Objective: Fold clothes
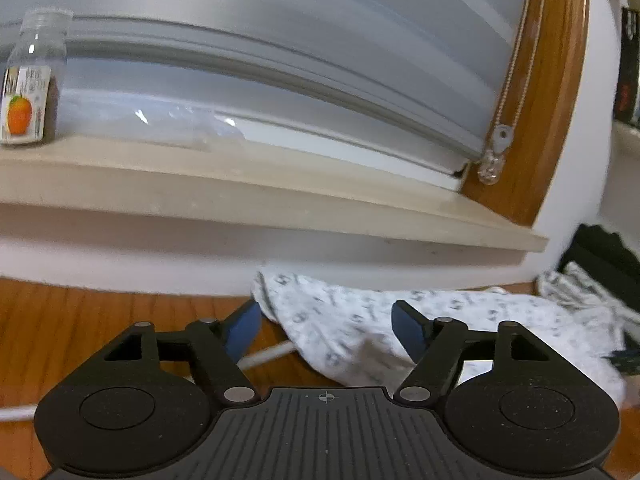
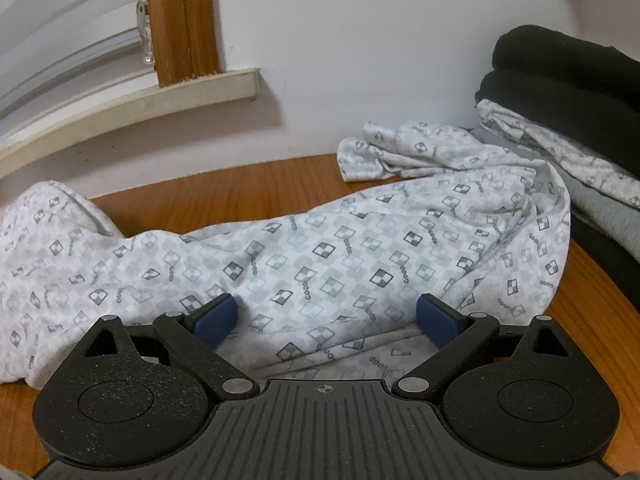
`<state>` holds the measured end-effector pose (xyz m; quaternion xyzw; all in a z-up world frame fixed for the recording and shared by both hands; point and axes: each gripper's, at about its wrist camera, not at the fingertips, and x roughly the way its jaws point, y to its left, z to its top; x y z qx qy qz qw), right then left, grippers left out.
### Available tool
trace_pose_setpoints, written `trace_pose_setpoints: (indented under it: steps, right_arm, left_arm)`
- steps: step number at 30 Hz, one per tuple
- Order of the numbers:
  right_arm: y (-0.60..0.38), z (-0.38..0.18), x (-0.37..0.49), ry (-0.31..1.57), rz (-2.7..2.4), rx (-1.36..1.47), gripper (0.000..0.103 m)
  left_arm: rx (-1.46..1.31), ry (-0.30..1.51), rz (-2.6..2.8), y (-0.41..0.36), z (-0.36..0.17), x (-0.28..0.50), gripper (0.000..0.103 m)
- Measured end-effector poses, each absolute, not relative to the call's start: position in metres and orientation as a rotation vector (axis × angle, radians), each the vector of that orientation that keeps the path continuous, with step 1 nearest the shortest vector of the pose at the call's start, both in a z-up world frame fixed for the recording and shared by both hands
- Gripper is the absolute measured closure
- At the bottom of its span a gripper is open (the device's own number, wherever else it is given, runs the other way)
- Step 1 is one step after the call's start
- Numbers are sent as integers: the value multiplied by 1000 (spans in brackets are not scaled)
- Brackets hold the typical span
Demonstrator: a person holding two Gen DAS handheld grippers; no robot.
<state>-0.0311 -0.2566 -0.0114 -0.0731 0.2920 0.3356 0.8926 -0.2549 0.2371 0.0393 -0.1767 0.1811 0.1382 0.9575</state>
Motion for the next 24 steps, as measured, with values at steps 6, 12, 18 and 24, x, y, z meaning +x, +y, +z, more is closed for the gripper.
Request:
trace_pose_setpoints:
  steps: [6, 12, 18, 24]
  right_arm:
    - [-255, -12, -32, 603, 686, -162, 6]
    - [-255, -12, -32, 602, 683, -159, 6]
    - [-255, -13, -33, 597, 679, -162, 6]
    - [-257, -11, -36, 571, 677, -160, 6]
  left_arm:
    - [-335, 372, 252, 231, 43, -259, 25]
    - [-325, 375, 238, 229, 44, -254, 24]
    - [-311, 383, 234, 227, 43, -252, 23]
    - [-312, 390, 243, 228, 41, -252, 22]
